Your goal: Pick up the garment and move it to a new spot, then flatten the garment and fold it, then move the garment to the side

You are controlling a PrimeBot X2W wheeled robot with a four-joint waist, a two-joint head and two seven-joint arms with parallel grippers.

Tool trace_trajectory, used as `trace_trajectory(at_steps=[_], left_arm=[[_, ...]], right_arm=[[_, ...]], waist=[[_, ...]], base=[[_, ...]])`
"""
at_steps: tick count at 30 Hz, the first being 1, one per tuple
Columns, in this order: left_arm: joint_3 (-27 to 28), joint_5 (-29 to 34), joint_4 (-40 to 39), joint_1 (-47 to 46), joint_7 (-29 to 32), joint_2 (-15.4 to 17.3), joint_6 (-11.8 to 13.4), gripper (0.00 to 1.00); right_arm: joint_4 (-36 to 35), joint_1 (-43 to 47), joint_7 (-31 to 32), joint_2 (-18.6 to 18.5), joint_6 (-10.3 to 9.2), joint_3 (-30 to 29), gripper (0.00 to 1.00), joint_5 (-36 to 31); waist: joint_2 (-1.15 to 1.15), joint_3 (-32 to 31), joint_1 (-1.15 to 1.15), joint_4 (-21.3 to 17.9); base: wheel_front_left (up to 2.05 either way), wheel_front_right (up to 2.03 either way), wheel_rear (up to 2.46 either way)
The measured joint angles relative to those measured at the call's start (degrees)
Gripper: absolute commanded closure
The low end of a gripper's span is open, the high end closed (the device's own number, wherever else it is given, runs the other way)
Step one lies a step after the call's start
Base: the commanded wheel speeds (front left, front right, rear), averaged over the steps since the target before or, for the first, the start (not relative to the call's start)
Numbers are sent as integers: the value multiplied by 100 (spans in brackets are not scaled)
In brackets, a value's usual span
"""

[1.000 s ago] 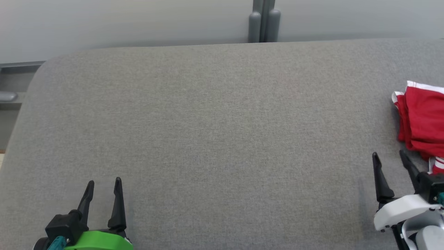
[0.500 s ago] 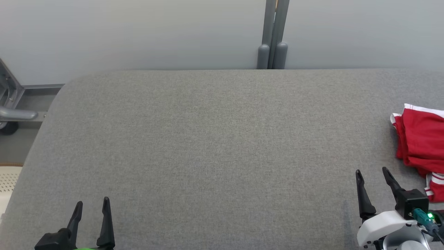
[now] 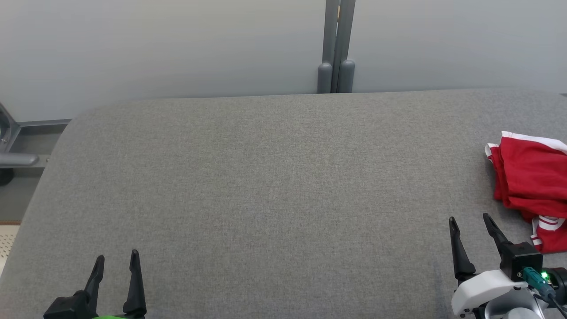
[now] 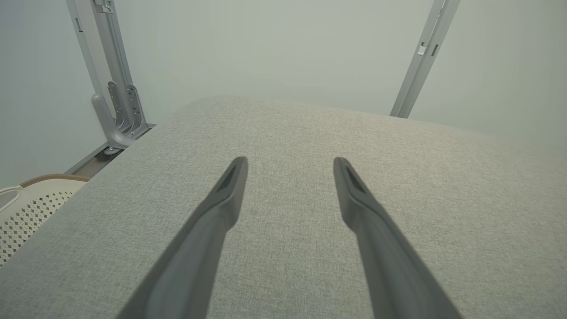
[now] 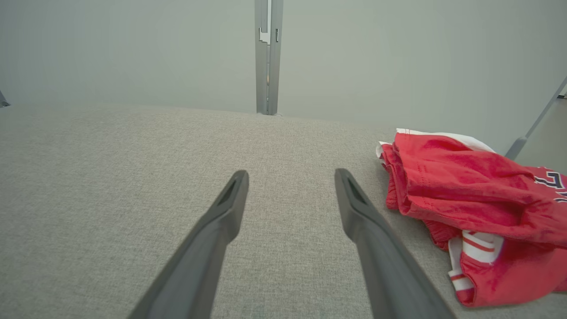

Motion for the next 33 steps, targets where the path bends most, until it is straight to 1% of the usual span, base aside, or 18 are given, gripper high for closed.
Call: trace_trajectory(at_steps=[6,11,16,17,24,33], left_arm=[[45,36,-21,4,-1,-29,-16,0],[20,71,-26,-4,-1,-38,-24,0],[-11,69,-27,-7,-1,-37,-31,0],[-57,59,-4,-1,1,-25,-31,100],[-86,12,328,84,62,-129,-31,100],[-47,-899,334,42,328,-162,-31,100]], right_arm=[[-12,3,-1,13,-1,42,0,-11],[3,4,-1,27,0,-5,0,-11],[47,4,-1,26,0,58,0,-29],[68,9,0,19,1,120,100,-42],[414,146,79,122,3,120,100,32],[396,127,347,135,3,81,100,1123]], waist=[[0,-19,0,-8],[0,-11,0,-137],[0,-9,0,-142],[0,-11,0,-142],[0,-9,0,-144],[0,5,0,-157]], base=[[0,0,0],[0,0,0],[0,0,0],[0,0,0],[0,0,0],[0,0,0]])
